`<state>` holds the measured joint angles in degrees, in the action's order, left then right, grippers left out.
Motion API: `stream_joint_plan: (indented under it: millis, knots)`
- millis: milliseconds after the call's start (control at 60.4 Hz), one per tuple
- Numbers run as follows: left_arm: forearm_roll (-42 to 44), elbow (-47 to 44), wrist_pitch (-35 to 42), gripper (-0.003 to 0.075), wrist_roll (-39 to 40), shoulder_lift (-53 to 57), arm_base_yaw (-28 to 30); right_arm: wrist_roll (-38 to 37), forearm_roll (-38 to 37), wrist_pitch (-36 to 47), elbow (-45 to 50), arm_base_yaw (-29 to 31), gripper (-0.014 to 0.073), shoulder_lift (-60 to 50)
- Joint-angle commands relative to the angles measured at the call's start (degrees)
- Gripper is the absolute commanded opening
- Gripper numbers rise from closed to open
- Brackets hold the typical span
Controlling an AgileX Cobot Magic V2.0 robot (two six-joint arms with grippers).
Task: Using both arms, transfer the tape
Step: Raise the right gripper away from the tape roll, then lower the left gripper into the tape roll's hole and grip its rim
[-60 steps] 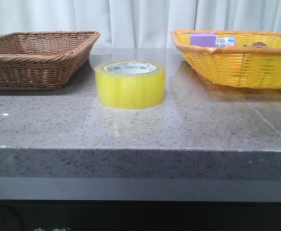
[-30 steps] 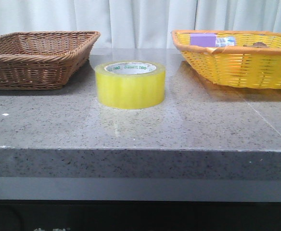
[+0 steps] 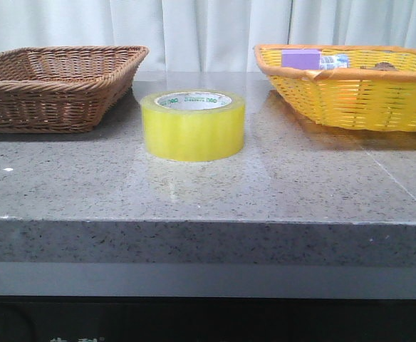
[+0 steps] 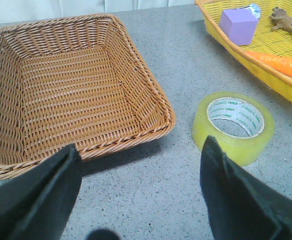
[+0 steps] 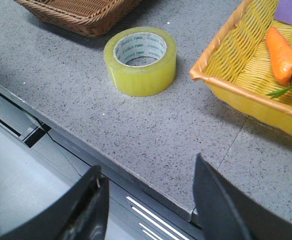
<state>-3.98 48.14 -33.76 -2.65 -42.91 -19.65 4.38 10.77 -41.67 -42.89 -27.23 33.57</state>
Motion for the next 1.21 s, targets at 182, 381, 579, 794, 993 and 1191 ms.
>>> stream_joint_plan:
  millis: [182,381,579,794,993,1191]
  knots:
    - [-1.1,2.18,5.53,0.049,0.25,-0.54,-0.58,-0.11,0.79,4.33,-1.34,0.42,0.0408,0.02]
    - [0.05,6.0,2.28,0.049,-1.94,-4.55,-0.58,-0.11,0.79,4.33,-1.34,0.42,0.0408,0.02]
    - [-1.25,15.51,-6.27,0.049,-9.16,-12.73,-1.33,-0.11,0.79,4.33,-1.34,0.42,0.0408,0.02]
    - [-1.36,24.95,-12.48,0.049,-17.01,-23.05,-7.18,-0.11,0.79,4.33,-1.34,0.42,0.0408,0.02]
    - [-1.36,34.3,-19.94,0.049,-26.12,-33.2,-11.98,-0.11,0.79,4.33,-1.34,0.42,0.0408,0.02]
    - [-1.36,41.24,-24.23,0.049,-32.11,-42.14,-15.68,-0.11,0.79,4.33,-1.34,0.42,0.0408,0.02]
